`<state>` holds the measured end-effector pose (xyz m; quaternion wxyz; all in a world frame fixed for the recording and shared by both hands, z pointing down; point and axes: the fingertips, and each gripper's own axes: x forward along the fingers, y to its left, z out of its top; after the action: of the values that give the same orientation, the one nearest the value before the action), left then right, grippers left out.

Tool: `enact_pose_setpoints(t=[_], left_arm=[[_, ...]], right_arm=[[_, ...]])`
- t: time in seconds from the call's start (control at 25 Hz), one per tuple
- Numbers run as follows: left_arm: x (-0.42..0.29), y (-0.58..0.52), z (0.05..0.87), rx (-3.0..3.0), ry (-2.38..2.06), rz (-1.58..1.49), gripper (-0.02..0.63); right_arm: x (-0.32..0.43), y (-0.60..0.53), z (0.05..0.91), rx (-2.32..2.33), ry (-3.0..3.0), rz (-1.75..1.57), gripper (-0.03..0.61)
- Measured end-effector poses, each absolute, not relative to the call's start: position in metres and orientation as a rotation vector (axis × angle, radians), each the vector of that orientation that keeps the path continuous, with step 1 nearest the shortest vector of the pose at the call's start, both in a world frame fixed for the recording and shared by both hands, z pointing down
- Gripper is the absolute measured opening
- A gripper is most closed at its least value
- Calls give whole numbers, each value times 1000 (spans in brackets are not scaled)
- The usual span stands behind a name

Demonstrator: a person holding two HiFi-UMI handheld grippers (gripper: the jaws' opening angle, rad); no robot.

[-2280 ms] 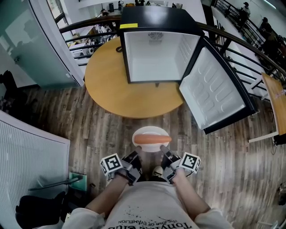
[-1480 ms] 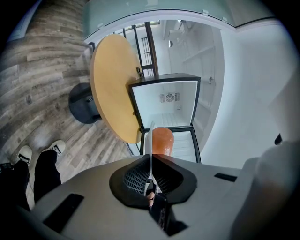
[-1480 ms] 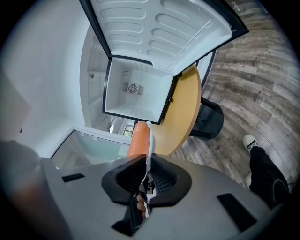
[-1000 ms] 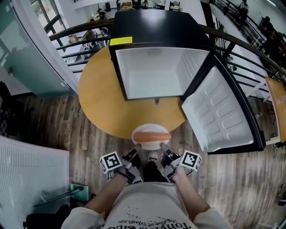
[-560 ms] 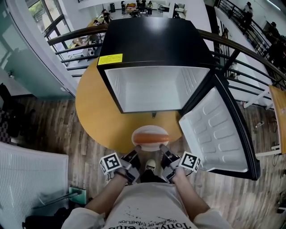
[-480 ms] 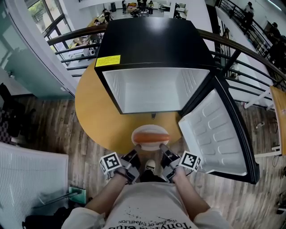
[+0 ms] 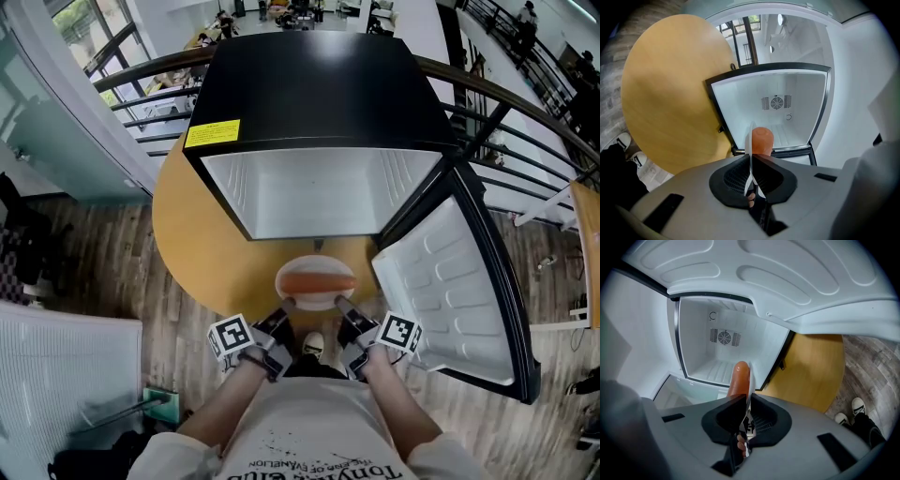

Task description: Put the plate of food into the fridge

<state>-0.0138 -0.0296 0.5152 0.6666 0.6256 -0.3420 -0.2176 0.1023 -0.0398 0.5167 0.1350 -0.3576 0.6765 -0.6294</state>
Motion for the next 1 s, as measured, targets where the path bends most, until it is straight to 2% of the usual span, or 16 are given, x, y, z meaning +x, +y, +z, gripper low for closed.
enact_pose_setpoints(t=[1.0], left_arm=[[-38, -114, 538, 1401, -724, -477, 31]], right_arm=[[78, -115, 543, -1136, 1842, -1812, 46]])
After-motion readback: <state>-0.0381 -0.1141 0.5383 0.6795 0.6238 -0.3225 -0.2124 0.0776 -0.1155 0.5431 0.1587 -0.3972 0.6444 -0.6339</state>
